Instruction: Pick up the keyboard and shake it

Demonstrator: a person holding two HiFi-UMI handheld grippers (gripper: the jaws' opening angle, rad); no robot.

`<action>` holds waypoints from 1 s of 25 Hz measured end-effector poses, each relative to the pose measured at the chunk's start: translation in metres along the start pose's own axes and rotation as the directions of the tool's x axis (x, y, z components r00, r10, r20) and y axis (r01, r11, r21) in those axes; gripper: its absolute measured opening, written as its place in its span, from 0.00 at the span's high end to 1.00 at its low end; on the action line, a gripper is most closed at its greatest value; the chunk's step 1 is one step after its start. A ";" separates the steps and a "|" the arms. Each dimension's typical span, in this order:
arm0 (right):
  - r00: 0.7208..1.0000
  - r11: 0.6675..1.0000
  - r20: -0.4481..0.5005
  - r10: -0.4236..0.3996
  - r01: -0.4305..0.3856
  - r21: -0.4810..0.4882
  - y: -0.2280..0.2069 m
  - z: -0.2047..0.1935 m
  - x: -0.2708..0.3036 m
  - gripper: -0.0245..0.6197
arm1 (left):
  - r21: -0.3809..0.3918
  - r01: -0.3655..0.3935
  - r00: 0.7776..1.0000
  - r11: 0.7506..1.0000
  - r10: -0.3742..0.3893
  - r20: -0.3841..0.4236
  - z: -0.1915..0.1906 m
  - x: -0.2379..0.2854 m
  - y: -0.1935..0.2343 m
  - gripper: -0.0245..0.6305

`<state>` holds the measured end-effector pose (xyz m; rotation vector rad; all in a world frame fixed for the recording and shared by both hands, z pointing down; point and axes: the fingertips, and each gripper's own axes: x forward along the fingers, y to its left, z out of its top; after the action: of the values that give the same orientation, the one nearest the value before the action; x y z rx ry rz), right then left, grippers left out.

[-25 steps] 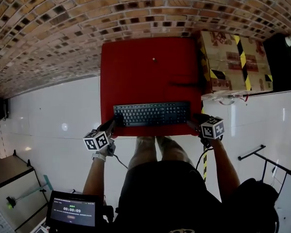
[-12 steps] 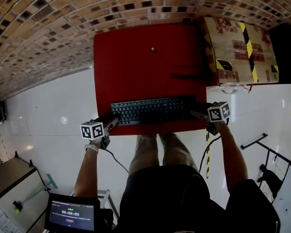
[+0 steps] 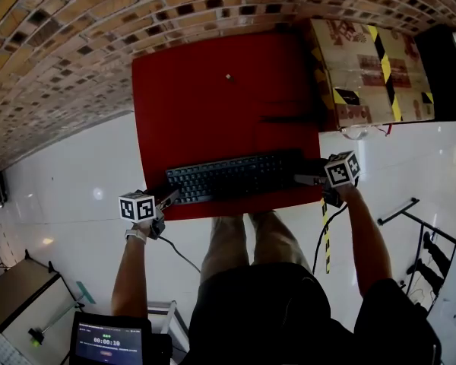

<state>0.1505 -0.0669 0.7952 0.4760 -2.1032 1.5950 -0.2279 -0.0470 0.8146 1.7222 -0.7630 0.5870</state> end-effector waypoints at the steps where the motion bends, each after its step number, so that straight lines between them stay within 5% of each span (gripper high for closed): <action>1: 1.000 1.000 -0.002 -0.001 0.001 0.000 -0.001 0.000 0.000 0.50 | 0.013 -0.006 1.000 1.000 0.006 -0.011 -0.001 0.001 0.000 0.60; 5: 0.999 0.998 -0.004 0.053 -0.053 0.015 0.005 0.000 -0.003 0.52 | 0.059 -0.041 0.998 0.997 0.044 -0.048 -0.002 0.003 0.000 0.63; 12: 0.952 0.960 0.163 0.260 -0.274 0.066 0.034 0.021 -0.016 0.71 | -0.030 0.018 1.000 0.999 -0.018 -0.025 0.001 0.000 0.004 0.67; 25: 0.924 0.911 0.123 0.363 -0.379 0.163 0.043 0.016 -0.012 0.71 | -0.073 0.041 0.999 0.997 -0.040 0.014 0.004 -0.003 0.010 0.70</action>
<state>0.1356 -0.0711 0.7505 0.2134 -2.2230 2.0290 -0.2375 -0.0516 0.8176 1.6714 -0.7482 0.5152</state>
